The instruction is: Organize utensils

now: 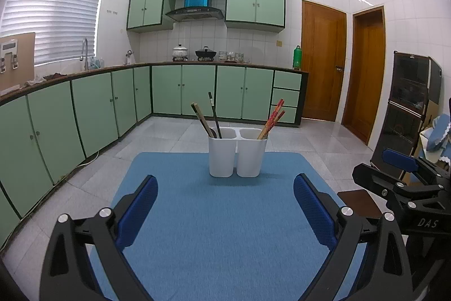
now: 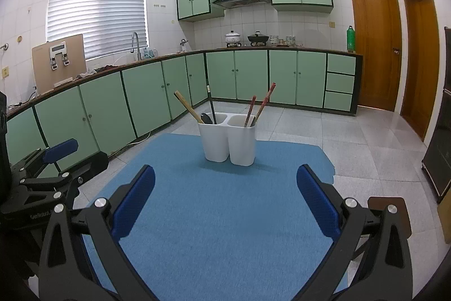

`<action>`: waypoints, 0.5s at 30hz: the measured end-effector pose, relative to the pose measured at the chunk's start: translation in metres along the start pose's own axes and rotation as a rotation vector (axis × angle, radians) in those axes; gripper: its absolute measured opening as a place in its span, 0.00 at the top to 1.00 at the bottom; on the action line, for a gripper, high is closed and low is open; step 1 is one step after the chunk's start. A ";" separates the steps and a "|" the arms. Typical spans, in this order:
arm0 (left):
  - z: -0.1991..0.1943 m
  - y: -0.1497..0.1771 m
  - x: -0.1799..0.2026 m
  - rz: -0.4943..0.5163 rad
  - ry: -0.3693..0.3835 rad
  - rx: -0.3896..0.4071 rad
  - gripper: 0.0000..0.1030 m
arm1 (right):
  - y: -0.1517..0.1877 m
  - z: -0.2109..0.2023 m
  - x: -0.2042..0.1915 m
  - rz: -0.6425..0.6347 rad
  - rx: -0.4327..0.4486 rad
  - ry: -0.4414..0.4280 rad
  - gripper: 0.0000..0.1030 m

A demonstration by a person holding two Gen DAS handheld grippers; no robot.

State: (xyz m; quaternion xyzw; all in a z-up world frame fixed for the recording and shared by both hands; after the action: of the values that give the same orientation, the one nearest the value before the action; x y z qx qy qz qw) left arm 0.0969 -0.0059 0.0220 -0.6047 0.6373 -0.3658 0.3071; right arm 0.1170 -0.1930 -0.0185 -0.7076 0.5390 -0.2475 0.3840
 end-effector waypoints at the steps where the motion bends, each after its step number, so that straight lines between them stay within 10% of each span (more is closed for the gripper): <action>1: 0.000 0.000 0.001 0.001 0.000 0.001 0.08 | 0.000 0.000 0.000 0.001 0.001 -0.001 0.05; 15: -0.003 -0.002 0.002 0.002 0.001 0.006 0.08 | -0.001 -0.001 0.000 -0.001 0.002 -0.001 0.05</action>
State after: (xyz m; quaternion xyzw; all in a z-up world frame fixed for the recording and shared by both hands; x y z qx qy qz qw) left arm 0.0952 -0.0079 0.0255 -0.6028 0.6370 -0.3678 0.3091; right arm 0.1170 -0.1926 -0.0170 -0.7076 0.5383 -0.2479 0.3848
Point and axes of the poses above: each gripper's, at about its wrist camera, not at the fingertips, and z roughly the way its jaws point, x to its right, y to its underside, the point moved 3 cm from there along z, roughly the way its jaws point, and after that the axes turned 11 degrees about -x, right-handed, at the moved point
